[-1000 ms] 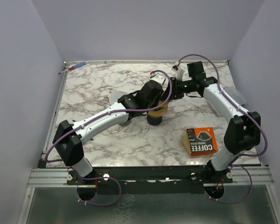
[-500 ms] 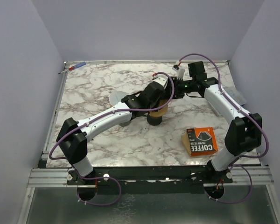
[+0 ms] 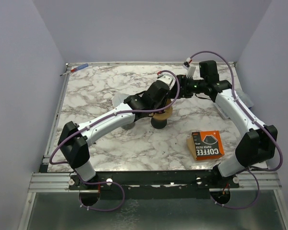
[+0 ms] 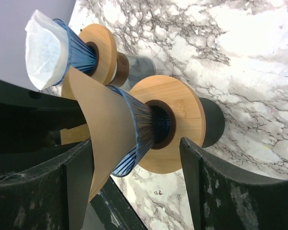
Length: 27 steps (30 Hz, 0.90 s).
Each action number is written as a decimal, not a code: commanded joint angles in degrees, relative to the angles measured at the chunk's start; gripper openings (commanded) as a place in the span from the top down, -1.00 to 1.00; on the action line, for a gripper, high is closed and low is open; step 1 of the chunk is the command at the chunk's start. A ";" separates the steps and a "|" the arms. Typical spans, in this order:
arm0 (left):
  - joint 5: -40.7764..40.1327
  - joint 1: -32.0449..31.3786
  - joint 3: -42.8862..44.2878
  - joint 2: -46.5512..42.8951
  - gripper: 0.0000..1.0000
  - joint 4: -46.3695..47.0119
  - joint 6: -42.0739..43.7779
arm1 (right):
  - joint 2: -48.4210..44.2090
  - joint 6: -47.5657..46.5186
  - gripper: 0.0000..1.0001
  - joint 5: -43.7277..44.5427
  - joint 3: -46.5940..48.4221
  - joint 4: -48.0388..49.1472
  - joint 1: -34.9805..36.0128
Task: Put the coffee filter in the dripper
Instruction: Place the coffee filter in the coffee dripper.
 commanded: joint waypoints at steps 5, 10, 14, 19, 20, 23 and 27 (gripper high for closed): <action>1.00 0.20 1.93 -3.05 0.22 -2.26 0.29 | -3.37 1.83 -0.47 1.02 0.02 1.67 0.03; 1.75 0.40 2.11 -4.74 0.16 -2.39 0.40 | -3.22 2.02 -0.47 0.72 0.38 1.61 -0.02; 2.50 0.72 1.80 -4.98 0.15 -2.86 0.57 | -2.17 1.90 -0.44 -0.02 -0.06 1.82 0.02; 2.47 0.83 1.19 -6.06 0.15 -3.01 0.12 | -1.12 1.77 -0.32 -0.12 -0.92 2.27 0.02; 2.40 0.83 1.24 -6.55 0.15 -3.02 0.11 | -0.86 1.74 -0.30 -0.23 -1.15 2.35 0.01; 2.45 0.91 1.26 -7.83 0.15 -3.07 0.19 | -0.21 1.52 -0.27 -0.73 -1.43 2.45 0.01; 2.85 1.07 0.33 -9.84 0.14 -3.31 0.19 | 0.35 1.65 -0.22 -0.82 -1.68 2.68 0.01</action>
